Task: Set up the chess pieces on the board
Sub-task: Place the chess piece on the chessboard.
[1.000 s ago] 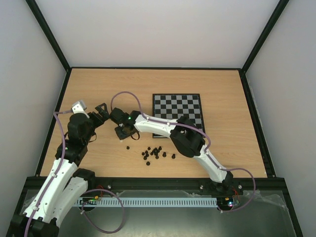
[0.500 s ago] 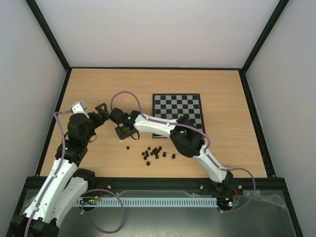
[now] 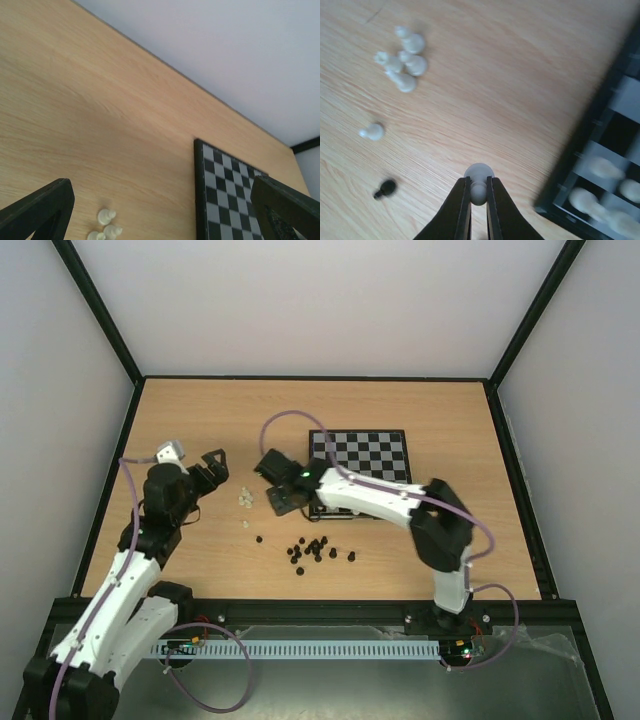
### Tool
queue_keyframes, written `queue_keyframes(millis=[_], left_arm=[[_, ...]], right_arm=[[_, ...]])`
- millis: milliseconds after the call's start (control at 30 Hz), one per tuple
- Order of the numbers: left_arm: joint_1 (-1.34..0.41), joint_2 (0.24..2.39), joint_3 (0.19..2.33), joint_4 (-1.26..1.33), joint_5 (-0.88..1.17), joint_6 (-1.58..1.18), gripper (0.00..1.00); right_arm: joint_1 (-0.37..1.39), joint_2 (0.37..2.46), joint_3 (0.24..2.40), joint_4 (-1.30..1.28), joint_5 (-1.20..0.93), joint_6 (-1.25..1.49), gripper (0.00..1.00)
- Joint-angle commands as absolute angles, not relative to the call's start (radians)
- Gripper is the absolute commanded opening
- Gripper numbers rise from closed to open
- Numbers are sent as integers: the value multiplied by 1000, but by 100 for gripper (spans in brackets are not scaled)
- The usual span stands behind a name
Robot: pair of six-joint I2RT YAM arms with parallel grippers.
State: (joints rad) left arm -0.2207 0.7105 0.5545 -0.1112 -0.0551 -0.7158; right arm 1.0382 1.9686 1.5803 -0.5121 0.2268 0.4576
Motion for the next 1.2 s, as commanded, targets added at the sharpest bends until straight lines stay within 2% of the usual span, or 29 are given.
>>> queue_keyframes(millis=[0,200,400,633,1167], left_arm=[[-244,823,572,-46,69,-682,99],[-312,934,598,-21,87,-670,99],[-364,991,622,-9,103,-653,99],[-384,1010,628,-12,93,-648,100],[-383,1007,632,-21,74,-648,99]], right_arm=[[935,1741,1382,-523,281,481,5],[752,1500,1162,-526,276,486,6],[564,1402,1024,-532,257,486,6],[444,1410,931,-487,233,479,5],[431,1564,935,-412,219,477,6]])
